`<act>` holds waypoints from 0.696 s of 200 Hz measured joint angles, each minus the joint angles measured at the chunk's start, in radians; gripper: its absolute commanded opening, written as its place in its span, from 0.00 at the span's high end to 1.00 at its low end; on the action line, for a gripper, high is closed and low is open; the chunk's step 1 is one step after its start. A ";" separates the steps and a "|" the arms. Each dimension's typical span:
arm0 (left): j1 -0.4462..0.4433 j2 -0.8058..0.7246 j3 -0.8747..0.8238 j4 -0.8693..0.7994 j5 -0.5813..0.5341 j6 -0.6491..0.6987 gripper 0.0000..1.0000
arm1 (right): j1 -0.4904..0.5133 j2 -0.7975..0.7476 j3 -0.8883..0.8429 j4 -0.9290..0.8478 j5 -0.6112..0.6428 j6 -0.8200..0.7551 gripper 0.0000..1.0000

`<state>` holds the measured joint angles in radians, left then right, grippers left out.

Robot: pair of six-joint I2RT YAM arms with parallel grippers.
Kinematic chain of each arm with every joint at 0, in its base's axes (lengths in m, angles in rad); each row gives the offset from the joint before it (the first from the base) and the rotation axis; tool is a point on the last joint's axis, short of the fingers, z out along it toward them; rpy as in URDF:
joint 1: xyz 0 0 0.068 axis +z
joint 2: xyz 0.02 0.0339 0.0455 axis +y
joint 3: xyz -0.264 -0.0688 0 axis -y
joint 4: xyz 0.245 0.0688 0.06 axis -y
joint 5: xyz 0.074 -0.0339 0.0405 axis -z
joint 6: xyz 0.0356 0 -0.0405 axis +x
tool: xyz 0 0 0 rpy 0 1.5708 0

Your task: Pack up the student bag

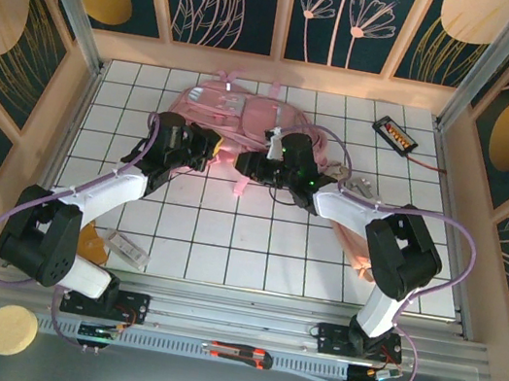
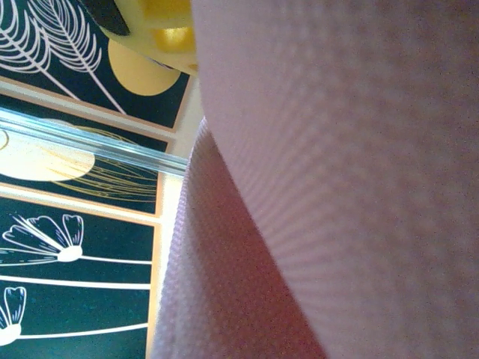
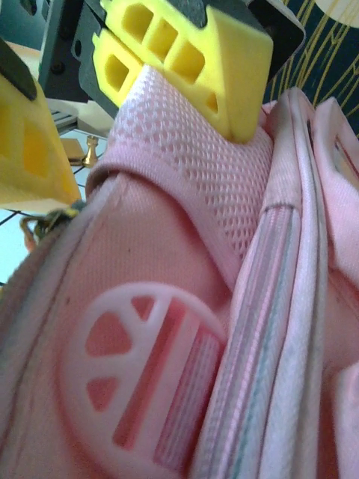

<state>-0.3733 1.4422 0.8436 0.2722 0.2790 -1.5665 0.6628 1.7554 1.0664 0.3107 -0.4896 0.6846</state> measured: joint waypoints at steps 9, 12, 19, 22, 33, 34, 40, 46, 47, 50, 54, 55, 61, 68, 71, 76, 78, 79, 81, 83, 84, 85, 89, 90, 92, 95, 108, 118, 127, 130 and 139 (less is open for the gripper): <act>0.000 0.000 0.000 0.000 0.000 -0.002 1.00 | 0.000 0.000 0.000 -0.009 0.008 -0.001 0.84; 0.000 0.000 0.000 0.000 0.000 -0.002 1.00 | 0.000 0.000 0.000 -0.009 0.007 -0.002 0.87; 0.000 0.000 0.000 0.000 0.000 -0.003 1.00 | -0.001 0.000 0.000 -0.013 0.014 -0.002 0.92; 0.000 0.000 0.000 0.000 0.000 -0.003 1.00 | -0.001 0.000 0.000 -0.016 0.017 0.000 0.94; -0.001 0.000 0.000 0.000 0.000 -0.003 1.00 | -0.001 0.000 0.000 -0.017 0.019 -0.002 1.00; -0.001 0.000 0.000 0.000 0.000 -0.003 1.00 | -0.001 0.000 0.000 -0.018 0.020 -0.001 1.00; -0.001 0.000 0.000 0.000 0.000 -0.003 1.00 | -0.001 0.000 0.000 -0.021 0.021 -0.001 1.00; -0.001 0.000 0.000 0.000 0.000 -0.003 1.00 | -0.001 0.000 0.000 -0.024 0.022 -0.005 1.00; -0.001 0.000 0.000 0.000 0.000 -0.003 1.00 | -0.001 0.000 0.000 -0.025 0.022 -0.007 1.00; -0.002 0.000 0.000 0.000 0.000 -0.003 1.00 | -0.001 0.000 0.000 -0.027 0.022 -0.009 1.00; -0.002 0.000 0.000 -0.001 0.000 -0.002 1.00 | -0.001 0.000 0.000 -0.031 0.024 -0.010 1.00; -0.002 0.000 0.000 -0.001 0.000 -0.002 1.00 | -0.001 0.000 0.000 -0.031 0.025 -0.010 1.00; -0.003 0.000 0.000 -0.002 0.000 -0.002 1.00 | -0.001 -0.001 0.000 -0.037 0.027 -0.015 1.00; -0.003 0.000 0.000 -0.004 0.000 0.002 1.00 | -0.001 -0.003 0.000 -0.050 0.029 -0.021 1.00; -0.003 0.000 0.000 -0.006 0.000 0.004 1.00 | -0.001 -0.004 0.000 -0.059 0.030 -0.024 1.00; -0.003 0.000 0.000 -0.008 0.001 0.010 1.00 | -0.001 -0.007 0.001 -0.076 0.033 -0.026 1.00; -0.003 0.000 0.000 -0.010 0.001 0.012 1.00 | -0.002 -0.009 0.002 -0.083 0.034 -0.029 1.00; -0.003 0.000 0.000 -0.011 0.001 0.014 1.00 | -0.002 -0.010 0.002 -0.089 0.035 -0.032 1.00; -0.003 0.000 0.000 -0.012 0.001 0.015 1.00 | -0.002 -0.011 0.003 -0.099 0.036 -0.032 1.00; -0.003 0.000 0.000 -0.014 0.001 0.018 1.00 | -0.002 -0.013 0.005 -0.108 0.037 -0.034 1.00; -0.003 0.000 0.000 -0.015 0.001 0.019 1.00 | -0.002 -0.014 0.005 -0.112 0.037 -0.035 1.00; -0.002 0.000 0.000 -0.016 0.001 0.022 1.00 | -0.003 -0.015 0.006 -0.119 0.039 -0.039 1.00; 0.001 0.000 0.000 -0.019 0.002 0.027 1.00 | -0.004 -0.018 0.008 -0.136 0.041 -0.043 1.00; 0.002 0.000 0.000 -0.021 0.002 0.030 1.00 | -0.005 -0.019 0.009 -0.143 0.041 -0.045 1.00; 0.003 0.000 0.000 -0.024 0.002 0.034 1.00 | -0.006 -0.022 0.010 -0.156 0.043 -0.050 1.00; 0.005 0.000 -0.001 -0.027 0.005 0.040 1.00 | -0.008 -0.025 0.012 -0.169 0.043 -0.051 1.00; 0.022 -0.006 -0.008 -0.051 0.021 0.074 1.00 | -0.023 -0.043 0.014 -0.240 0.045 -0.071 1.00; 0.046 -0.018 -0.021 -0.076 0.037 0.104 1.00 | -0.043 -0.057 0.014 -0.299 0.045 -0.091 1.00; 0.071 -0.034 -0.037 -0.094 0.057 0.129 1.00 | -0.061 -0.064 0.014 -0.348 0.045 -0.109 1.00; 0.080 -0.040 -0.043 -0.101 0.063 0.136 1.00 | -0.067 -0.065 0.014 -0.364 0.045 -0.115 1.00; 0.109 -0.060 -0.061 -0.124 0.085 0.164 1.00 | -0.089 -0.066 0.014 -0.416 0.045 -0.138 1.00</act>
<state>-0.2638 1.3823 0.7826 0.1486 0.3637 -1.4029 0.5739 1.6894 1.0801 -0.1051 -0.4442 0.5461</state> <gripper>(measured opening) 0.077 0.055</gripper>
